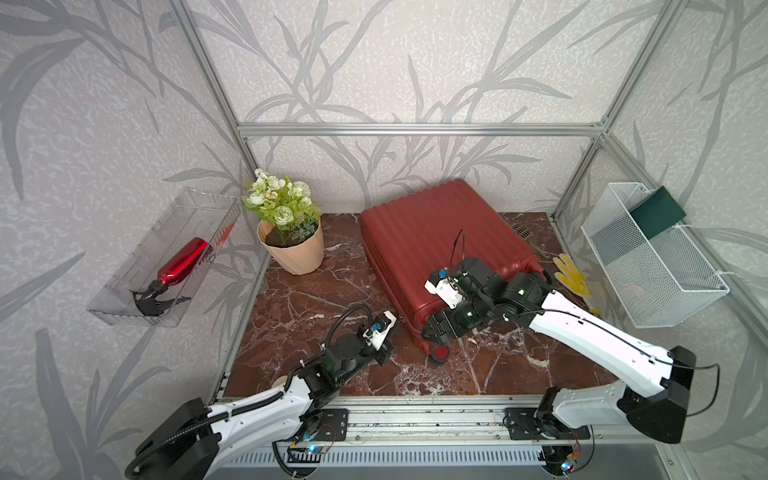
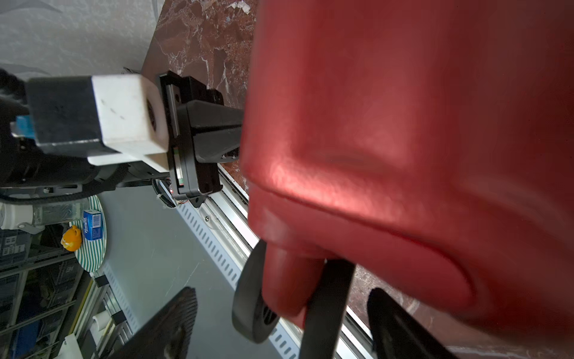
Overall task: Open the suitcase zippers
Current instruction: Unzip the zipper on the suitcase.
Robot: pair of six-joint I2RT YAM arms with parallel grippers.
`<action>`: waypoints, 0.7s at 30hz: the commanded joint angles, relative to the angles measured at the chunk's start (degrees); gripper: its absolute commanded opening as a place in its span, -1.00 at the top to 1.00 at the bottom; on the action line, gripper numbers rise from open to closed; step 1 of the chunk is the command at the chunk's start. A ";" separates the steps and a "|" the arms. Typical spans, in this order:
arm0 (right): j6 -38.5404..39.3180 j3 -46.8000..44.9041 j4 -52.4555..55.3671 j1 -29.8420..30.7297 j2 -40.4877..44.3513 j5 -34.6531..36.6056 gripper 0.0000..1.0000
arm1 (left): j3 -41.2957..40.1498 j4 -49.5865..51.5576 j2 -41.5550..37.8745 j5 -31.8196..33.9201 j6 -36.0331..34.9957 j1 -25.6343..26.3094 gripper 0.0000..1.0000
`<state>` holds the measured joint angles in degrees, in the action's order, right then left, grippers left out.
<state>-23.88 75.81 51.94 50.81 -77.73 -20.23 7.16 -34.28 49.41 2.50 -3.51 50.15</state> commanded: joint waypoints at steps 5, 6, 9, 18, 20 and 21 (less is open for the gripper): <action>-5.85 -0.20 -4.41 1.17 -1.10 0.65 -0.71 | 0.30 -1.65 -3.02 1.11 1.86 1.97 1.00; -6.70 -0.39 -5.16 1.52 -1.19 0.84 -0.69 | 0.36 -0.96 -3.38 1.49 1.60 2.65 1.00; -9.17 -0.39 -7.02 2.41 -1.62 1.85 -0.62 | 0.68 0.95 -3.83 1.54 1.88 3.93 1.00; -11.63 -1.63 -8.42 3.94 -2.65 4.77 -0.56 | -2.26 7.15 -10.17 9.27 3.32 6.02 1.00; -11.61 -1.76 -8.60 4.19 -2.81 4.40 -0.56 | -2.06 7.22 -9.00 9.97 3.51 6.01 1.00; -11.59 -1.72 -8.48 4.32 -2.94 4.49 -0.56 | -1.91 6.80 -7.56 10.06 3.66 6.03 1.00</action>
<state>-34.94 74.67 45.60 54.65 -80.16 -16.73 5.43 -27.22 41.06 10.55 -0.89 55.77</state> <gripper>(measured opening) 0.782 0.048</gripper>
